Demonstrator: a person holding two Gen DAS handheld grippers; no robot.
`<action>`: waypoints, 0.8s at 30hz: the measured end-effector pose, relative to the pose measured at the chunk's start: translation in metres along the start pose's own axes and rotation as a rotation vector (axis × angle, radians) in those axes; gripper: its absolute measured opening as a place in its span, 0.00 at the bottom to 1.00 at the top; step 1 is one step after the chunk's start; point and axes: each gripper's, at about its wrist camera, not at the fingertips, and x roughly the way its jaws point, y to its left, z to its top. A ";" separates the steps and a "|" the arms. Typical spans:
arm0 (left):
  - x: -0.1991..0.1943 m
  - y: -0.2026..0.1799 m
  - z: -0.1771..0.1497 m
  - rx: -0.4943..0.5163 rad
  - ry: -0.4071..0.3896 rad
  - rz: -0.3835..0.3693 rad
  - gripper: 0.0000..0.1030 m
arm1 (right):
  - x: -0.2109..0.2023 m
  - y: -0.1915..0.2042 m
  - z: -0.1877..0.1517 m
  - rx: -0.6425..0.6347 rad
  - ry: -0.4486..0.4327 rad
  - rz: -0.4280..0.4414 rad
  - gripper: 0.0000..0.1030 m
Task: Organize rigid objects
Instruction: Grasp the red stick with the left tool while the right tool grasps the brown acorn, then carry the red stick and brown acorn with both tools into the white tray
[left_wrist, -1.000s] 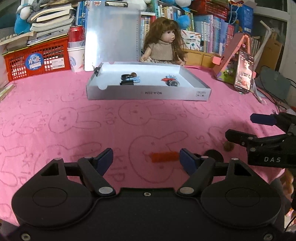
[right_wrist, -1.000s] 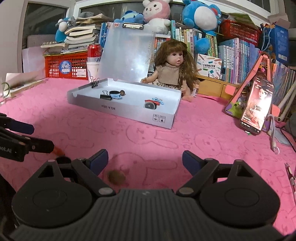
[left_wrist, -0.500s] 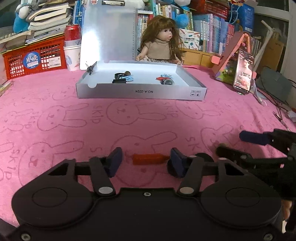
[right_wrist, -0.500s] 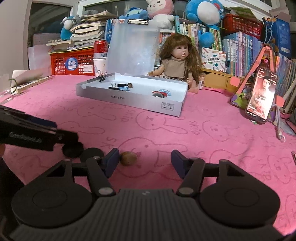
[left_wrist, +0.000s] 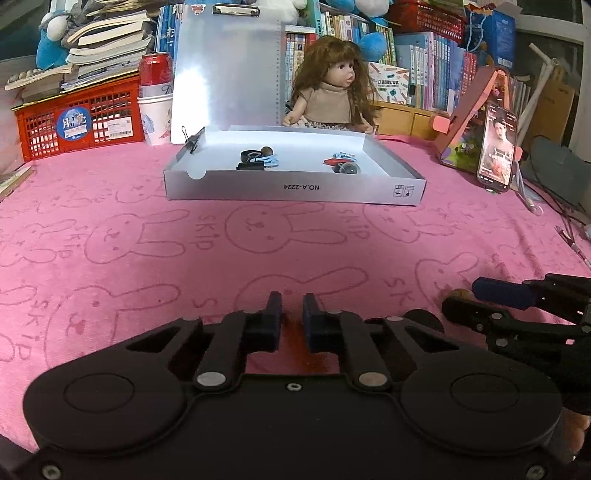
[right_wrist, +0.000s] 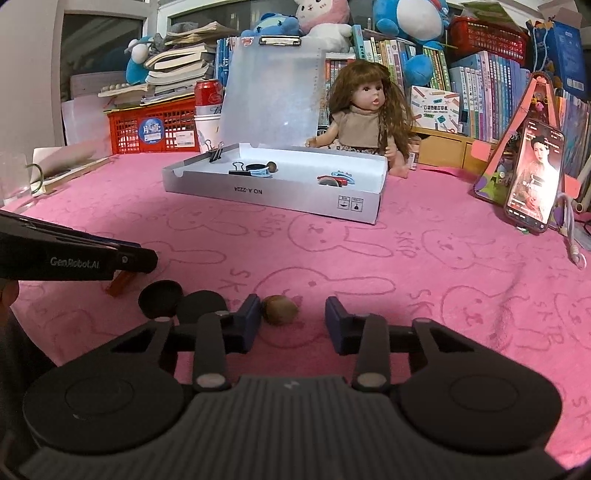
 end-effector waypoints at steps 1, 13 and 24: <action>0.000 0.001 0.000 -0.002 -0.001 -0.003 0.10 | 0.000 0.000 0.000 -0.003 -0.001 0.001 0.38; -0.009 0.002 -0.003 0.017 -0.021 -0.028 0.07 | -0.001 0.002 0.000 -0.003 -0.013 0.003 0.25; -0.024 0.005 -0.009 0.040 -0.037 -0.039 0.07 | -0.005 0.002 0.000 -0.002 -0.029 -0.001 0.25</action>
